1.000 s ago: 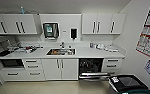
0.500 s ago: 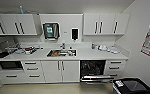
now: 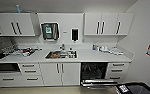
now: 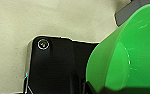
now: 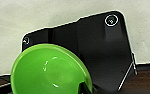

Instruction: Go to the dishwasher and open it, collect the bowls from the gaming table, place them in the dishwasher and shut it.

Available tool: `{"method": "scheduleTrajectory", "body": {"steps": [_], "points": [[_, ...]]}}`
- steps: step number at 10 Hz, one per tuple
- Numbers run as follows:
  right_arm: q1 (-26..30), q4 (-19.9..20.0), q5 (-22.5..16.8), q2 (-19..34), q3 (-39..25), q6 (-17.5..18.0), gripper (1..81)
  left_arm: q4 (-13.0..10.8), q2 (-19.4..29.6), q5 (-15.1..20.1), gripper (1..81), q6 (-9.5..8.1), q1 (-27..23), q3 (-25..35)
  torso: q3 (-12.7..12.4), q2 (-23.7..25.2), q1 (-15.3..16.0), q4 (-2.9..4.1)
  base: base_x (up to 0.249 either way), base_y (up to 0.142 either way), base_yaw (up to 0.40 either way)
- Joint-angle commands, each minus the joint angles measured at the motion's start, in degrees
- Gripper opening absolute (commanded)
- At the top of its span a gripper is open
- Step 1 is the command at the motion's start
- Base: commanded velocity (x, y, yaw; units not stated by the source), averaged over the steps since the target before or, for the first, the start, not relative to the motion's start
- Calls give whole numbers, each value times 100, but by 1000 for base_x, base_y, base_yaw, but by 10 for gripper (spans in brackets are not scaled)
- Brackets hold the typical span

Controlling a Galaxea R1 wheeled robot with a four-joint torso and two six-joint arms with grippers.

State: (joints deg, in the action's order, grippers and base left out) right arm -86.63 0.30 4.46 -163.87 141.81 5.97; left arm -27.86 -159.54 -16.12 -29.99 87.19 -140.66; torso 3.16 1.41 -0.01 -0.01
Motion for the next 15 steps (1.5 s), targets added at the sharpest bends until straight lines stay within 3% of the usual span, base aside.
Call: {"method": "scheduleTrajectory", "body": {"steps": [1, 15], "points": [[290, -30, -297, 62, -41, -8, 10, -88, 80, 135, 10, 19, -241, 56, 0, 0, 1, 0, 191, 0, 0], [308, -30, -306, 9, 3, -35, 10, -88, 71, 100, 10, 19, -241, 56, -2, 2, 1, 0, 191, 0, 0]]}}
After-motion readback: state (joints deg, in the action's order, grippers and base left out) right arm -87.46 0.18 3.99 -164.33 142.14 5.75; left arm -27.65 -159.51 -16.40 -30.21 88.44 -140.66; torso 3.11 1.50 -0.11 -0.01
